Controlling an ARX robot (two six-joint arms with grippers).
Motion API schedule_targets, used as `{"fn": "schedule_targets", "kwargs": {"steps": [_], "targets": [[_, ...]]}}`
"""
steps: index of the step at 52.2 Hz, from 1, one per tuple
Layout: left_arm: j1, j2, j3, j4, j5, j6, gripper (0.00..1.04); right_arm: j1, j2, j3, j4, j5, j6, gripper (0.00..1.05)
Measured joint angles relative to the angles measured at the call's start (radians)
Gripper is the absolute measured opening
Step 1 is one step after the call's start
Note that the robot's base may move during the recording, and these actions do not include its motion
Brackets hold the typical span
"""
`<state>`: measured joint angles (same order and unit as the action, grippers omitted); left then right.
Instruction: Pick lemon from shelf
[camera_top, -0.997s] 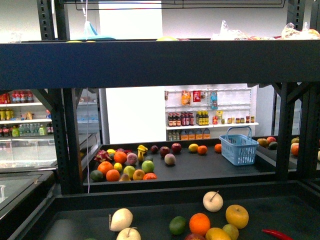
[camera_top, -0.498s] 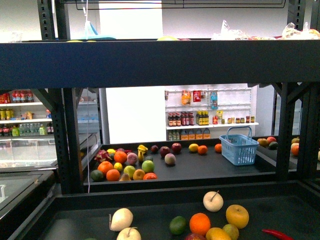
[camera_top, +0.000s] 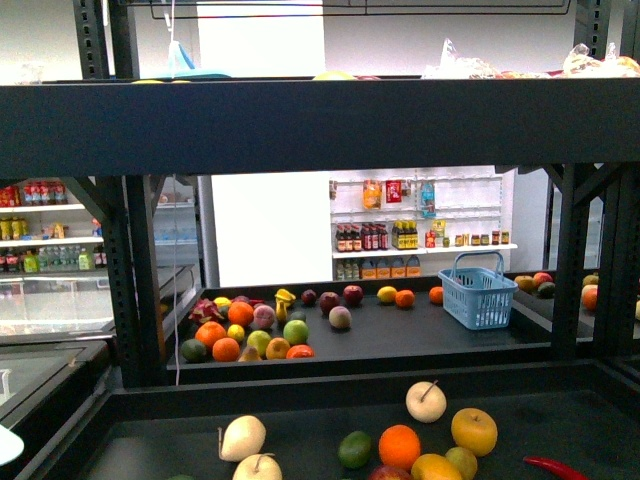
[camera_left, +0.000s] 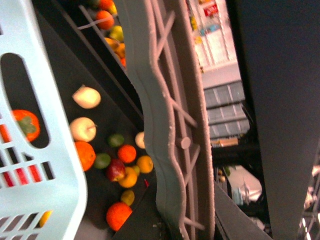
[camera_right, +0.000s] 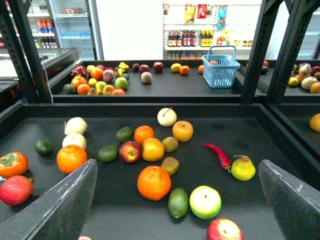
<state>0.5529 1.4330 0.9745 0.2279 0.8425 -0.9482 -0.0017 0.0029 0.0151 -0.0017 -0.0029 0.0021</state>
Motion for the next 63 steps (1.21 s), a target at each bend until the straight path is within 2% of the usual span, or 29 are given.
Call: {"fn": "schedule_targets", "kwargs": {"steps": [9,17,38,46,63], "targets": [[-0.143,-0.167,-0.072,-0.054,0.027,0.114,0.1,0.0,0.0,0.0,0.0,0.0,0.0,0.97],[-0.309,-0.22,-0.138,-0.053,0.043,0.162,0.1,0.0,0.0,0.0,0.0,0.0,0.0,0.97],[-0.68,-0.158,-0.219,0.163,0.041,0.166,0.1,0.0,0.0,0.0,0.0,0.0,0.0,0.97],[-0.767,-0.092,-0.219,0.21,0.044,0.146,0.1,0.0,0.0,0.0,0.0,0.0,0.0,0.97],[-0.821,-0.075,-0.219,0.29,-0.003,0.122,0.1,0.0,0.0,0.0,0.0,0.0,0.0,0.97]]}}
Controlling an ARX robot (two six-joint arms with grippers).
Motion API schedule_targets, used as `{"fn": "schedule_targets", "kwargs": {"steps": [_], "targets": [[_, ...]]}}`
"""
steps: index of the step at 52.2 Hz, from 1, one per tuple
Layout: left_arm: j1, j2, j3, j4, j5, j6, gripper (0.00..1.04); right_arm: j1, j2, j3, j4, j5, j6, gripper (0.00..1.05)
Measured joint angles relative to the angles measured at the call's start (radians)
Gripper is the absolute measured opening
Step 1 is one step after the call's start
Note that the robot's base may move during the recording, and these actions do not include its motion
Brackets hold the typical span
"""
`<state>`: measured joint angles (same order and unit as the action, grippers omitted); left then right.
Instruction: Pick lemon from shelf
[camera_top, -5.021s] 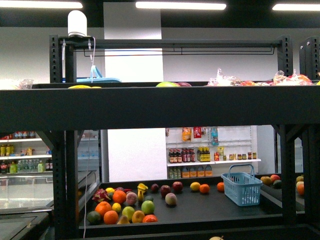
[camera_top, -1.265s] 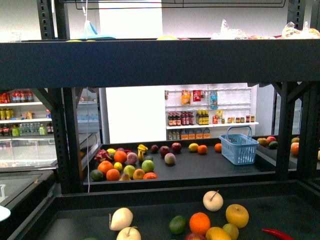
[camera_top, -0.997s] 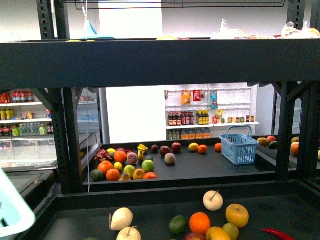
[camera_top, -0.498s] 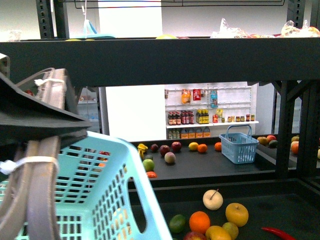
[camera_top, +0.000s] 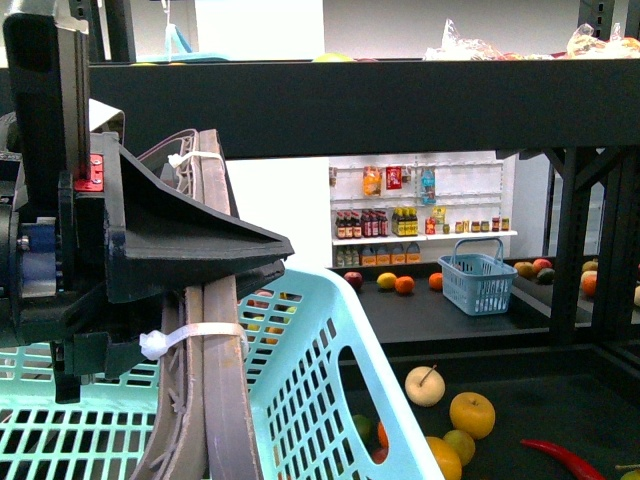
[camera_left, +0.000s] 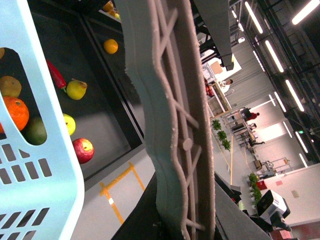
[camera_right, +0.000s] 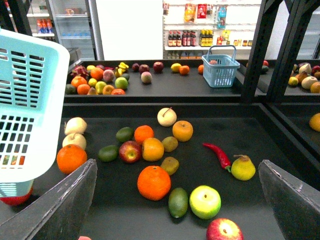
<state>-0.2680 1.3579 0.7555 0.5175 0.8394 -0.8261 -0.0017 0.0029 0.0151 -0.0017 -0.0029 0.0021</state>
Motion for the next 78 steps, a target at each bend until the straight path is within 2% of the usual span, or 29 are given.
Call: {"fn": "schedule_targets", "kwargs": {"steps": [9,13,16,19,23,29,32,37,42,50,55,63,78], "targets": [[-0.011,0.003,0.0,-0.013,-0.013,0.002,0.1,0.002,0.003,0.001,-0.005,0.01,-0.011,0.97],[-0.013,0.004,0.0,-0.013,-0.013,0.003,0.1,0.041,0.072,0.053,-0.156,0.126,-0.121,0.97],[-0.013,0.004,0.0,-0.013,-0.014,0.003,0.1,0.049,0.14,0.078,-0.23,0.13,-0.204,0.97],[-0.013,0.004,0.0,-0.013,-0.017,0.009,0.1,0.043,0.2,0.084,-0.24,0.106,-0.244,0.97],[-0.013,0.004,0.0,-0.013,-0.023,0.01,0.1,-0.013,0.318,0.11,-0.193,0.031,-0.254,0.97],[-0.013,0.004,0.0,-0.013,-0.021,0.012,0.1,-0.116,0.582,0.174,-0.025,-0.063,-0.249,0.97],[-0.013,0.004,0.0,-0.013,-0.021,0.013,0.1,-0.146,0.73,0.212,0.049,-0.094,-0.228,0.97],[-0.013,0.004,0.0,-0.013,-0.022,0.013,0.1,-0.151,0.984,0.289,0.146,-0.089,-0.183,0.97],[-0.013,0.004,0.0,-0.013,-0.021,0.014,0.1,-0.124,1.233,0.382,0.206,-0.058,-0.119,0.97],[-0.013,0.006,0.0,-0.013,-0.024,0.013,0.1,-0.021,1.675,0.587,0.252,0.002,0.022,0.97],[-0.013,0.006,0.0,-0.013,-0.021,0.014,0.1,0.06,1.888,0.696,0.369,-0.035,0.121,0.97],[-0.013,0.006,0.0,-0.013,-0.02,0.016,0.1,0.16,2.102,0.755,0.513,-0.037,0.114,0.97],[-0.013,0.006,0.0,-0.013,-0.021,0.017,0.1,0.236,2.287,0.861,0.569,-0.13,0.091,0.97]]}}
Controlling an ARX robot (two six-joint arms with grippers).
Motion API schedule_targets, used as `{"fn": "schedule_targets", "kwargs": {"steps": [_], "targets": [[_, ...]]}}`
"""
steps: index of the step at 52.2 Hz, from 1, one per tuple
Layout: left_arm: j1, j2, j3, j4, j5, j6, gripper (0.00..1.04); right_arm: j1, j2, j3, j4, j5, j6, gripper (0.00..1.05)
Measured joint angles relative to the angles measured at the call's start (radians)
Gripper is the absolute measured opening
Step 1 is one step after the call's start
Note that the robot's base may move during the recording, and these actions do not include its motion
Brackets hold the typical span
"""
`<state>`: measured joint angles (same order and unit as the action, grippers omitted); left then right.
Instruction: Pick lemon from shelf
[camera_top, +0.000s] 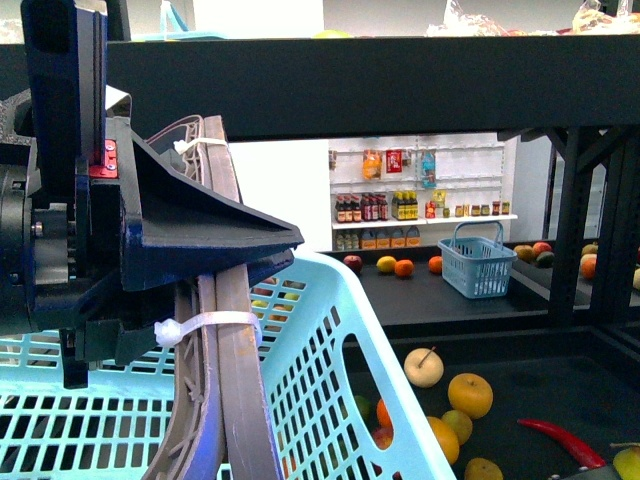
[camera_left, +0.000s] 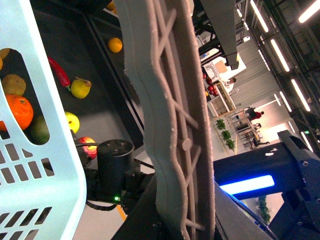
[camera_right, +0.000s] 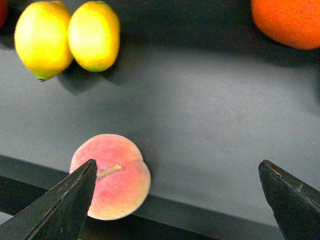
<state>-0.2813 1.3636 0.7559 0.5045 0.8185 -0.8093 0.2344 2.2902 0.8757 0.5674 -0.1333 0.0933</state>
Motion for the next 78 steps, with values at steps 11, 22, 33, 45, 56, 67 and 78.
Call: {"fn": "schedule_targets", "kwargs": {"steps": [11,22,33,45,56,67,78], "targets": [[0.0,0.0,0.0,0.0,0.0,0.0,0.1,0.033,0.072,0.076,0.024,-0.059,0.02,0.97],[0.0,0.0,0.0,0.0,-0.002,0.0,0.1,0.069,0.145,0.146,0.035,-0.072,0.012,0.97],[0.0,0.0,0.0,0.0,-0.001,0.0,0.1,0.144,0.238,0.241,0.069,-0.074,-0.012,0.97],[0.0,0.0,0.0,0.0,-0.002,0.0,0.1,0.183,0.338,0.337,0.076,-0.013,-0.02,0.97],[0.0,0.0,0.0,0.0,0.0,0.0,0.1,0.193,0.41,0.385,0.119,0.045,-0.061,0.97],[0.0,0.0,0.0,0.0,-0.001,0.001,0.1,0.197,0.446,0.427,0.119,0.048,-0.091,0.97],[0.0,0.0,0.0,0.0,0.0,0.0,0.1,0.201,0.498,0.476,0.136,0.059,-0.118,0.97]]}}
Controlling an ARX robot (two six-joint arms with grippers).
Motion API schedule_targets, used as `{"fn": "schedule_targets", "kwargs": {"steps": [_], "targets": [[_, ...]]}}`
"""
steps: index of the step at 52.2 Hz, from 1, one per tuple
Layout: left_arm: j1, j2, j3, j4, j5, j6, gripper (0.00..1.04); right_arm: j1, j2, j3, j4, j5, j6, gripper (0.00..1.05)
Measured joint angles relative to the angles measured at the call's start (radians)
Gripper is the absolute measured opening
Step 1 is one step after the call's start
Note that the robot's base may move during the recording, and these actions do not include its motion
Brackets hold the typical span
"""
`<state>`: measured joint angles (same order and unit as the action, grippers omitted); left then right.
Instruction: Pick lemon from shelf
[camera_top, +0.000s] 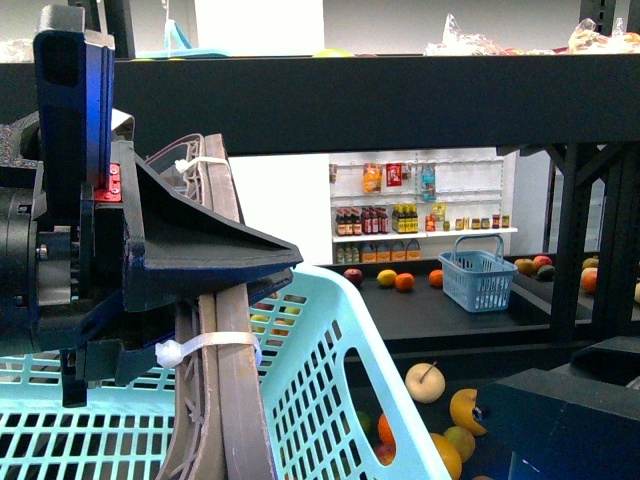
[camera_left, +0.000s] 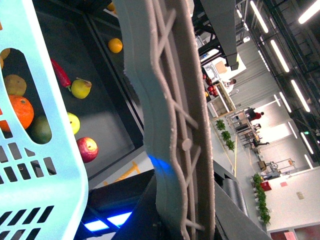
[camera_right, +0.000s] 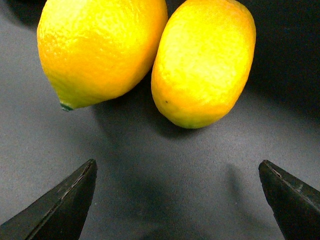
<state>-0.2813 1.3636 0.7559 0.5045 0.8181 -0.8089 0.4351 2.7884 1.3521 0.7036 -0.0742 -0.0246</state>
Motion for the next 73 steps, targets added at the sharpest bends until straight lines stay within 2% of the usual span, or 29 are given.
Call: {"fn": "schedule_targets", "kwargs": {"steps": [36,67,73], "targets": [[0.0,0.0,0.0,0.0,-0.001,0.0,0.1,0.024,0.065,0.119,0.054,0.003,-0.056,0.97],[0.0,0.0,0.0,0.0,-0.006,0.006,0.1,0.017,0.134,0.227,0.04,0.026,-0.124,0.97],[0.0,0.0,0.0,0.0,-0.006,0.006,0.1,0.016,0.136,0.226,0.041,0.018,-0.131,0.79]]}}
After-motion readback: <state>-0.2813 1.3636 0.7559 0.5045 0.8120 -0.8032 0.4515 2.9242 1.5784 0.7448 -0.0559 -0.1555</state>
